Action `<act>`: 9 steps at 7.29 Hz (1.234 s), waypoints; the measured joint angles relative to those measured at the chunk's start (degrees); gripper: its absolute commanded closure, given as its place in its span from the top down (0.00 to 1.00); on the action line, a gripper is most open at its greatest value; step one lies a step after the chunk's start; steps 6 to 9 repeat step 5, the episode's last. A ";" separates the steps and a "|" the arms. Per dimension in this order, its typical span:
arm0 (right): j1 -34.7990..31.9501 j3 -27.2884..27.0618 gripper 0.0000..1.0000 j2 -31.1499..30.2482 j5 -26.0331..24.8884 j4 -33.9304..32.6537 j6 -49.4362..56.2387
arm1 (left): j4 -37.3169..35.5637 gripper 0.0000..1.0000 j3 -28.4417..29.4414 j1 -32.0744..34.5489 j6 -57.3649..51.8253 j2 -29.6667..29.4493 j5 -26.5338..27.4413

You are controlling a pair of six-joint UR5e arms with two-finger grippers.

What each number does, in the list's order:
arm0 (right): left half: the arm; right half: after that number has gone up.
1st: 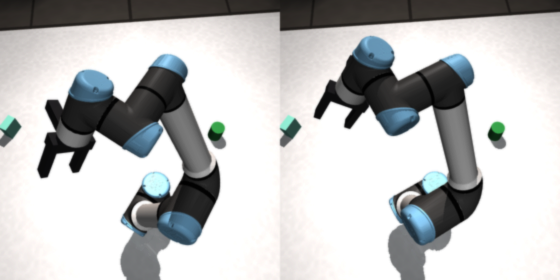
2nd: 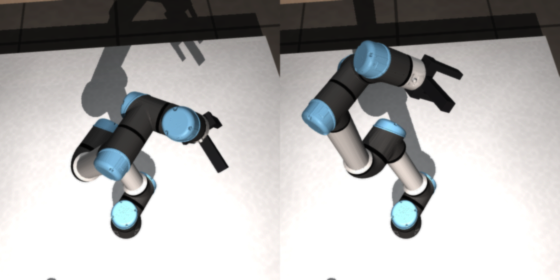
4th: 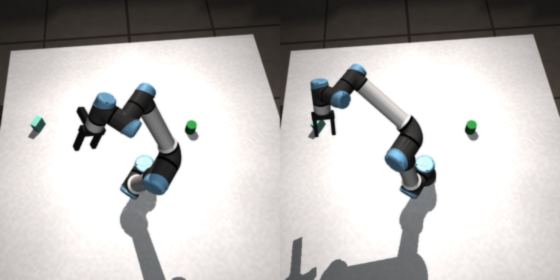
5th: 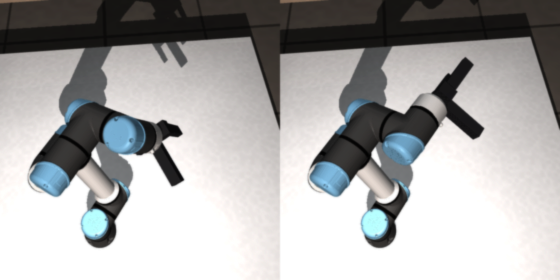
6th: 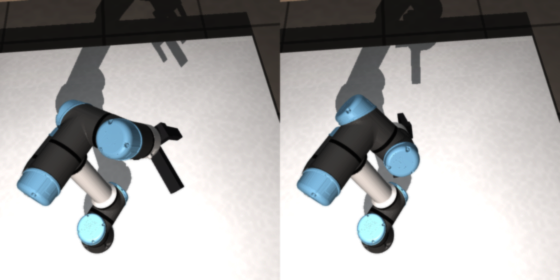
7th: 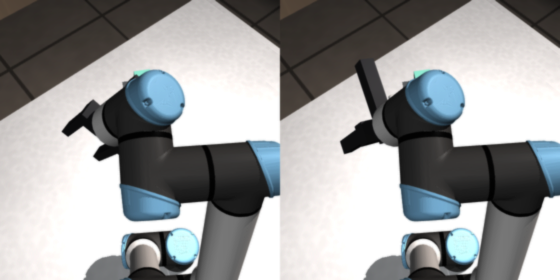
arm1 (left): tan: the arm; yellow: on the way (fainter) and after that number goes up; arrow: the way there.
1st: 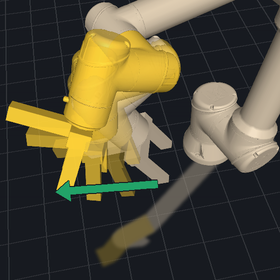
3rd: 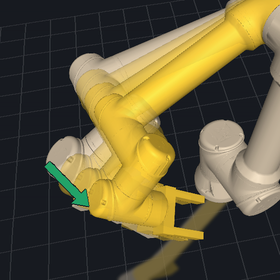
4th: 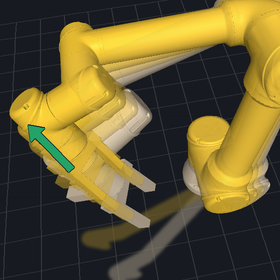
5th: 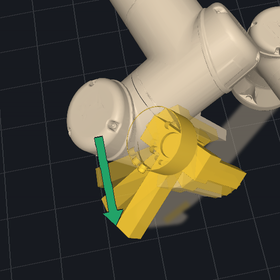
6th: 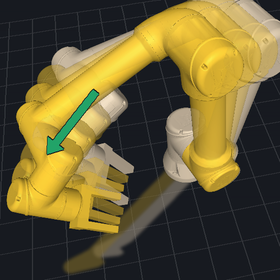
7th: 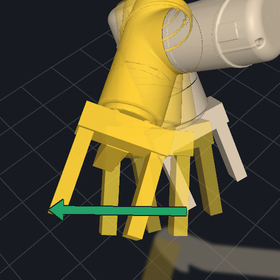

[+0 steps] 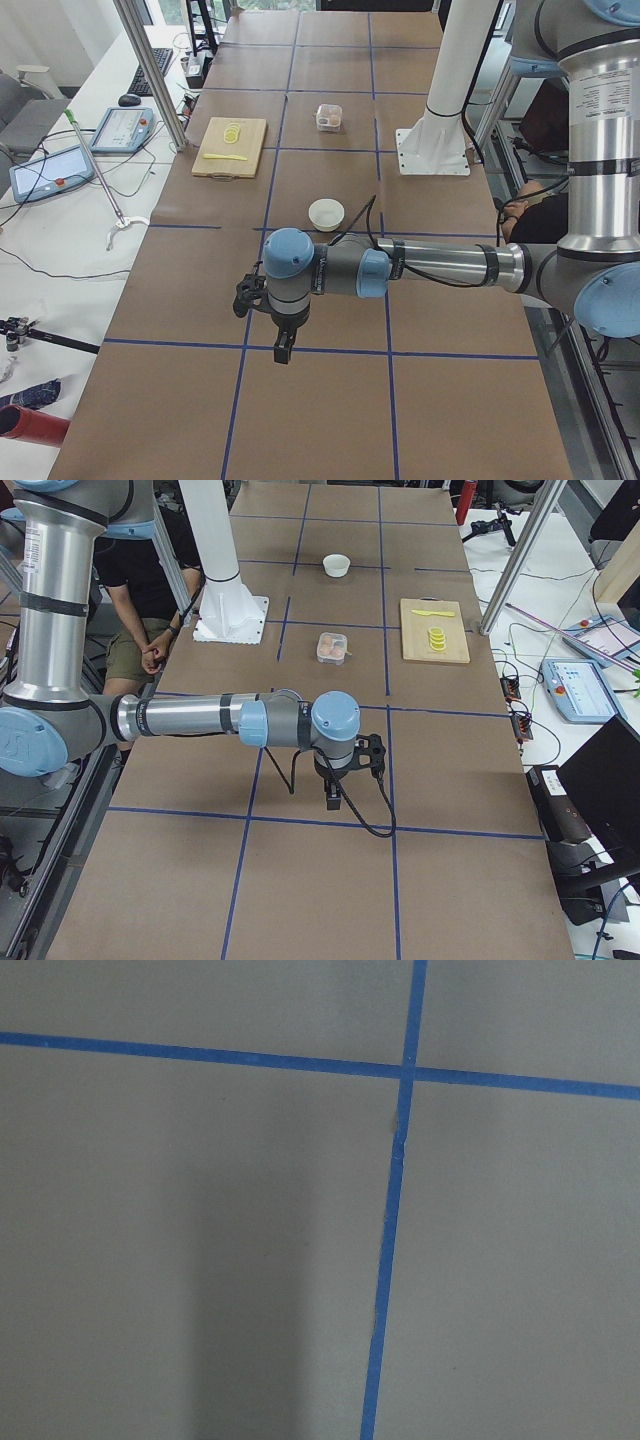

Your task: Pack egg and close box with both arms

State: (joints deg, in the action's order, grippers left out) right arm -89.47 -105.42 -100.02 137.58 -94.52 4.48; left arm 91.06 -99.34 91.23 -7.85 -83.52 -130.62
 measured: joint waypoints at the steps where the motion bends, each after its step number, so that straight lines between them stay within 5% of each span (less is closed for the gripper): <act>1: 0.00 -0.20 1.00 -0.10 0.04 -0.03 0.00 | 0.00 1.00 0.02 0.00 -0.01 0.01 -0.02; 9: 0.03 -0.77 1.00 -0.17 0.06 -0.05 0.00 | -0.10 1.00 -0.71 -0.01 0.01 -0.40 0.10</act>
